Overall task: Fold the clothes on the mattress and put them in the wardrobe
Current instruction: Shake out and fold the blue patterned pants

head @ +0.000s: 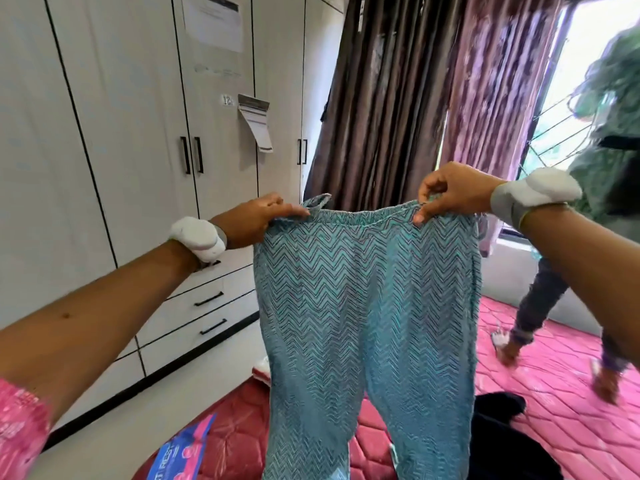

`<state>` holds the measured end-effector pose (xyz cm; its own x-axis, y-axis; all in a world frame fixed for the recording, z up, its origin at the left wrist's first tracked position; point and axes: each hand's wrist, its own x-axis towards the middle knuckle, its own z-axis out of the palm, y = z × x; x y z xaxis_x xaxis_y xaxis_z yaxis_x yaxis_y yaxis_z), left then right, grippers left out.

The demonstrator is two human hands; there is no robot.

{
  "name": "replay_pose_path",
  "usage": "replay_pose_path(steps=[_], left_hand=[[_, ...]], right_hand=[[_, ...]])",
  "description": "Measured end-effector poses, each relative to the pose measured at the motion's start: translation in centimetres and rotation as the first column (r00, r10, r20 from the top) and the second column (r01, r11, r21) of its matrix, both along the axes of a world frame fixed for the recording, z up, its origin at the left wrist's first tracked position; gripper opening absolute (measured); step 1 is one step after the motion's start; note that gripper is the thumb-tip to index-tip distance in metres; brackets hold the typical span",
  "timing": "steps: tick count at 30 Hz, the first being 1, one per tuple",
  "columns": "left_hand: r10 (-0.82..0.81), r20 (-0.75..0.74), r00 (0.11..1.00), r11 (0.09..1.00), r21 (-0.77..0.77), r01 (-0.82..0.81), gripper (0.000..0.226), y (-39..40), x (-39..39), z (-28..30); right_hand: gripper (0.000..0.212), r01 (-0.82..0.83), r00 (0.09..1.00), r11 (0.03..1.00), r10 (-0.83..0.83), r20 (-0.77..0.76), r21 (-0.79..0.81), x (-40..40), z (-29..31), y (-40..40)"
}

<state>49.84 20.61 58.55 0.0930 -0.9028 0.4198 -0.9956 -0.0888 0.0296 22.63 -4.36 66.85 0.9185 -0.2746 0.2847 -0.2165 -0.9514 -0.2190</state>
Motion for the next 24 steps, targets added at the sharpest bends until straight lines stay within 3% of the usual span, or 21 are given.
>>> replay_pose_path(steps=[3, 6, 9, 11, 13, 15, 17, 20, 24], left_hand=[[0.068, -0.09, 0.994, 0.996, 0.071, -0.061, 0.056, 0.2, 0.0, -0.5], [0.104, -0.193, 0.976, 0.993, 0.076, -0.091, 0.06, 0.3, -0.3, -0.7], [0.049, -0.377, 0.925, 0.991, -0.093, -0.091, 0.031, 0.7, -0.1, -0.9], [-0.064, -0.48, 0.875, 0.966, -0.249, -0.066, 0.034, 0.8, 0.2, -0.5], [-0.065, -0.459, 0.886, 0.964, -0.26, -0.064, 0.043, 1.0, 0.3, 0.6], [-0.012, -0.376, 0.927, 0.982, -0.178, -0.059, 0.026, 0.7, 0.4, 1.7], [0.021, -0.333, 0.943, 0.991, -0.114, -0.063, 0.035, 0.6, -0.2, 3.2], [-0.01, -0.456, 0.89, 0.995, -0.097, -0.038, 0.038, 1.1, -0.9, 4.9], [-0.142, -0.597, 0.79, 0.964, -0.265, -0.027, 0.058, 2.1, 0.6, 5.7]], right_hand=[[0.046, -0.058, 0.99, 0.995, 0.046, 0.132, 0.086, -0.1, -0.1, -0.5], [0.045, -0.078, 0.985, 0.989, 0.057, 0.161, 0.127, -0.1, -0.1, -0.4], [0.039, -0.084, 0.977, 0.987, 0.054, 0.206, 0.14, 0.2, 0.2, -0.6], [0.027, -0.093, 0.949, 0.982, 0.037, 0.314, 0.166, 0.4, 0.4, -1.3], [0.021, -0.111, 0.907, 0.976, 0.023, 0.42, 0.186, 0.8, 0.7, -1.6], [0.019, -0.109, 0.877, 0.98, 0.014, 0.481, 0.169, 1.2, 1.3, -1.5], [0.02, -0.078, 0.862, 0.985, -0.01, 0.507, 0.153, 1.6, 1.8, -1.4], [0.021, -0.018, 0.864, 0.994, -0.036, 0.501, 0.103, 2.1, 2.1, -1.6], [0.023, 0.04, 0.904, 0.997, -0.065, 0.423, 0.068, 1.8, 2.5, -2.3]])
